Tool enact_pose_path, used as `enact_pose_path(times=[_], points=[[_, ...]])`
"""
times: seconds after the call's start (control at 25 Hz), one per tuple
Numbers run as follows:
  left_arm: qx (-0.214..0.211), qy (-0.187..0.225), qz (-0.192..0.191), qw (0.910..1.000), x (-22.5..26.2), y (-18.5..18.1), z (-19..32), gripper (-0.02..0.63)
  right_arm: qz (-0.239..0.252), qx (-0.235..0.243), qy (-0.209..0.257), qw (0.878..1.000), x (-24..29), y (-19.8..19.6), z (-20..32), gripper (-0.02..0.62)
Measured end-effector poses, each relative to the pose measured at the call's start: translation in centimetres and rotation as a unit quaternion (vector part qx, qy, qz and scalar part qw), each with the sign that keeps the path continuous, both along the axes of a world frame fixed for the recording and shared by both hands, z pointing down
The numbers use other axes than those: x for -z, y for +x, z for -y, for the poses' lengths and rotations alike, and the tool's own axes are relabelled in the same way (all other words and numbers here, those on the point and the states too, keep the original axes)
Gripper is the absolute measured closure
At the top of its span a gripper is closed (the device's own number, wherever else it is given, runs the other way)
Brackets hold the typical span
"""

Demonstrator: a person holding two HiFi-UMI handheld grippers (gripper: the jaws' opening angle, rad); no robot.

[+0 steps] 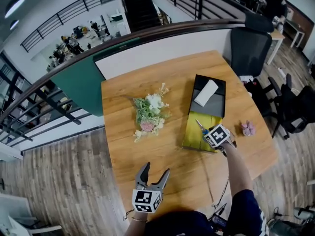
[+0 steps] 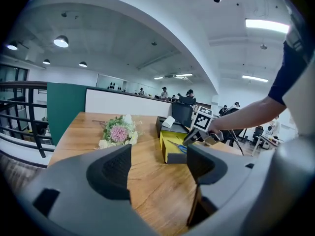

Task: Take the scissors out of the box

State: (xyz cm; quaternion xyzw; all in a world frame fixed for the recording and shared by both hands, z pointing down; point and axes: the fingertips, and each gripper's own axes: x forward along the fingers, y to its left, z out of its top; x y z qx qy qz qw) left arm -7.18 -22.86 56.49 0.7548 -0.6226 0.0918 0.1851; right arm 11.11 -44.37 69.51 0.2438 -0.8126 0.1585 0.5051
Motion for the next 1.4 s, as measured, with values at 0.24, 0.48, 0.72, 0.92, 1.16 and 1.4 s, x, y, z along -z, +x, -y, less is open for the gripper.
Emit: enact_pose_path(times=[0.24, 0.48, 0.72, 0.92, 1.16, 1.4], points=[[0.011, -0.008, 0.000, 0.9999, -0.5, -0.9, 0.4, 0.255, -0.063, 0.050, -0.048, 0.996, -2.6, 0.1, -0.5, 0.405], [0.025, -0.014, 0.002, 0.9996, -0.6, -1.8, 0.5, 0.256, -0.072, 0.022, -0.075, 0.994, -3.4, 0.6, 0.2, 0.412], [0.035, -0.020, 0.002, 0.9992, -1.0, -2.4, 0.4, 0.256, -0.101, 0.026, -0.104, 0.989, -4.4, 1.7, -0.7, 0.428], [0.025, -0.022, -0.009, 0.9994, -1.2, -1.8, 0.8, 0.263, -0.099, 0.024, -0.107, 0.989, -4.6, 1.4, -0.6, 0.433], [-0.007, -0.019, -0.022, 0.9996, -1.0, -0.1, 0.6, 0.275, -0.094, 0.010, -0.089, 0.991, -4.5, 1.5, -0.3, 0.499], [-0.006, -0.014, -0.015, 0.9998, -0.5, -0.6, -0.1, 0.293, -0.080, -0.027, -0.059, 0.995, -4.0, 1.7, 0.1, 0.502]])
